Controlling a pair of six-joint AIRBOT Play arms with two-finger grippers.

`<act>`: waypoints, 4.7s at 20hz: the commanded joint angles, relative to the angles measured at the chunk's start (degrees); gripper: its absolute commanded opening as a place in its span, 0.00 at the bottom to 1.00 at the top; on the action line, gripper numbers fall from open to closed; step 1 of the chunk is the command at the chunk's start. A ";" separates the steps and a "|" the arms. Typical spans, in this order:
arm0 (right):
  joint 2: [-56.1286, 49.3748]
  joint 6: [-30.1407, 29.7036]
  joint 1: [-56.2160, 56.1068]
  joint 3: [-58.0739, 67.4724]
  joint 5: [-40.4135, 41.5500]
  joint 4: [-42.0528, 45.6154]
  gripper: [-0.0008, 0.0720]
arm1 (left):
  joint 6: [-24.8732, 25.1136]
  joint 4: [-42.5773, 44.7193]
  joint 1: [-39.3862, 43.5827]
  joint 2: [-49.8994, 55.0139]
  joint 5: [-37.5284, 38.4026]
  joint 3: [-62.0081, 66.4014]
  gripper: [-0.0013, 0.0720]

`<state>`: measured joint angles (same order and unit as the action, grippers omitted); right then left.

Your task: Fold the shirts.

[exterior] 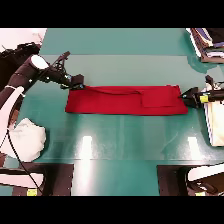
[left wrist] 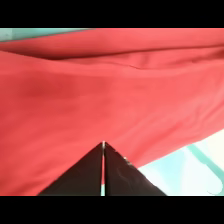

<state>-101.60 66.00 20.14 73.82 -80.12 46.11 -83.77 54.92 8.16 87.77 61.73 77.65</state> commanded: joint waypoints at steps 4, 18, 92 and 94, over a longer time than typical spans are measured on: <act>-3.23 -3.10 -7.89 5.29 -0.07 -1.33 0.34 | -2.38 0.02 11.26 0.46 -10.01 0.11 0.05; 12.63 7.76 -24.22 30.03 -4.66 -1.60 0.04 | -3.23 -6.29 17.51 17.25 -12.79 12.74 0.05; 13.14 14.73 18.82 17.40 9.84 2.32 0.04 | -2.84 9.75 9.35 -0.50 7.87 31.39 0.06; 13.25 14.73 19.63 21.00 9.79 1.27 0.04 | -2.84 9.81 9.35 -0.50 7.78 31.39 0.05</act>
<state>-88.84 80.64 36.38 93.34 -70.89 50.89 -86.52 64.71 16.99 87.29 70.24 109.03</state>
